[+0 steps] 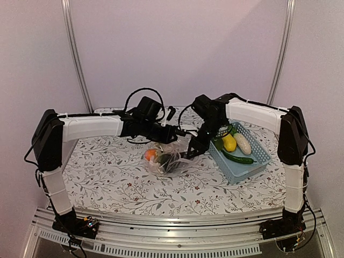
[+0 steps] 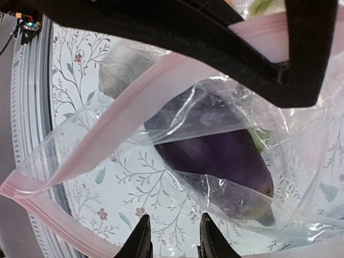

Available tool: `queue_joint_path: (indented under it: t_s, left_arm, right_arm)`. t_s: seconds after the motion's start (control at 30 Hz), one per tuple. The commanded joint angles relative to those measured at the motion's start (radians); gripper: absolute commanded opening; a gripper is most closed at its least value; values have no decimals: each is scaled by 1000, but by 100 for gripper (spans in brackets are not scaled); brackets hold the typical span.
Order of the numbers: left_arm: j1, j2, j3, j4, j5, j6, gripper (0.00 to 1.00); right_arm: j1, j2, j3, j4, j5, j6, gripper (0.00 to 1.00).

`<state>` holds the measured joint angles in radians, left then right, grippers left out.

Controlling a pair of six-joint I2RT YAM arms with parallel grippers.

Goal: Open the zip-top bag and remove the fake food
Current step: Pick up the fake vegetable from the zipper food storage bag.

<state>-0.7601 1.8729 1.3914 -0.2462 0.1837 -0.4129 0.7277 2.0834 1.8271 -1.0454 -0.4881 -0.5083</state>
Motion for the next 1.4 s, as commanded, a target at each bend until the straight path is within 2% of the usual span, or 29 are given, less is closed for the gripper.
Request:
queue_joint_path:
  t_s: [0.0, 0.2, 0.37, 0.5, 0.6, 0.7, 0.83, 0.97, 1.13, 1.37]
  left_arm:
    - [2, 35, -11, -20, 27, 14, 0]
    - [26, 27, -45, -11, 42, -3, 0]
    - [55, 12, -130, 151, 188, -2, 0]
    - [42, 12, -125, 156, 218, 76, 0]
    - [27, -5, -130, 159, 219, 121, 0]
    - [16, -24, -138, 169, 239, 140, 0]
    - [18, -21, -89, 70, 243, 194, 0]
    - [38, -11, -62, 36, 263, 194, 0]
    - [88, 18, -21, 5, 363, 202, 0]
    - [100, 64, 31, -59, 487, 235, 0]
  right_arm:
    - [16, -3, 28, 78, 60, -288, 29]
    - [19, 4, -7, 212, 67, -368, 21]
    - [21, 23, 6, 279, 42, -389, 16]
    - [18, 28, 84, 200, -21, -302, 21]
    - [18, 16, 167, 128, -44, -216, 33]
    - [18, -20, 169, 103, -66, -175, 38]
    - [21, -66, 118, 30, -76, -274, 34]
    - [42, -62, 98, -67, 7, -452, 24]
    - [87, -100, -29, 11, 127, -627, 21]
    - [121, 0, 49, 81, 278, -703, 17]
